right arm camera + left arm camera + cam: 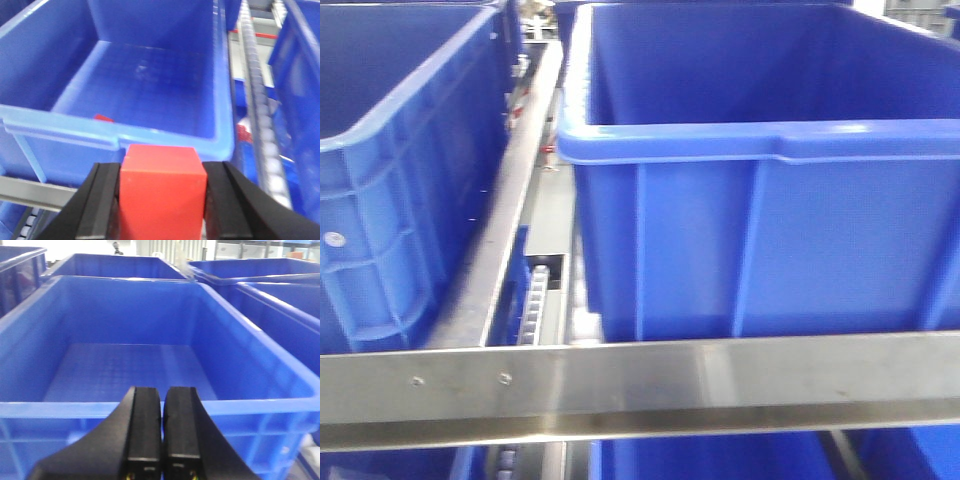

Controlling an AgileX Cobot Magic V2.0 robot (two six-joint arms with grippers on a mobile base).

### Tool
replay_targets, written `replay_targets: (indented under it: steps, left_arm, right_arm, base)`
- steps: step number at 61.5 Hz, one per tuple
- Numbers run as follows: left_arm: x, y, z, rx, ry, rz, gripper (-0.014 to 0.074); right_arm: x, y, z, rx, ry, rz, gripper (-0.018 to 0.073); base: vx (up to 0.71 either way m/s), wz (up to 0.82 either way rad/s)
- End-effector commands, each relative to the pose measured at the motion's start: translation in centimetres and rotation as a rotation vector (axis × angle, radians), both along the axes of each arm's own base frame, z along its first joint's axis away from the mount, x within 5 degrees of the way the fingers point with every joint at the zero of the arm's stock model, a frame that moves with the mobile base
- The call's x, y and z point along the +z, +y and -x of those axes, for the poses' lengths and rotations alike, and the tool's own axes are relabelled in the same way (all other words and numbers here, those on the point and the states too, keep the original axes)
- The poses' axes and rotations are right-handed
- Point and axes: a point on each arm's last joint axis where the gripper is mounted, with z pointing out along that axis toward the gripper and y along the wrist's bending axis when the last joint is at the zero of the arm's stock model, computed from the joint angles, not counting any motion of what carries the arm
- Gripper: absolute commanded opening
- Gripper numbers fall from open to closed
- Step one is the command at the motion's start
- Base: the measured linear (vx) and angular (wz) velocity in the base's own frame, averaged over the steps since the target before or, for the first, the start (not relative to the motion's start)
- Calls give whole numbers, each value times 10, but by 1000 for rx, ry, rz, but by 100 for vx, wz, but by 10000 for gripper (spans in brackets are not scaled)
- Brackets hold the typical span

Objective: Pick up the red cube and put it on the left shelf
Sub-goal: 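Position the right gripper over the blue crate on the shelf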

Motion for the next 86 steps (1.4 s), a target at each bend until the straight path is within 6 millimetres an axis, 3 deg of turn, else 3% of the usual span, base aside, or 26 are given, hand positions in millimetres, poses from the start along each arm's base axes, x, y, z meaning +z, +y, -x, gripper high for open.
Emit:
replay_targets:
  steps: [1,70,78,86]
  left_arm:
    - [0,1,1,12,-68,10,102]
    - [0,1,1,12,-68,10,102]
    - [0,1,1,12,-68,10,102]
    - [0,1,1,12,-68,10,102]
  right_arm:
    - [16,1,0,17,-105,-4,58]
    - [19,2,-1,25,-139,-7,58]
    - [33,4,-6,27,-144,-7,58]
    - [68,12,-26,29,-125,18,58]
  base:
    - [7,-24]
    - [2,6]
    - [0,0]
    - [0,0]
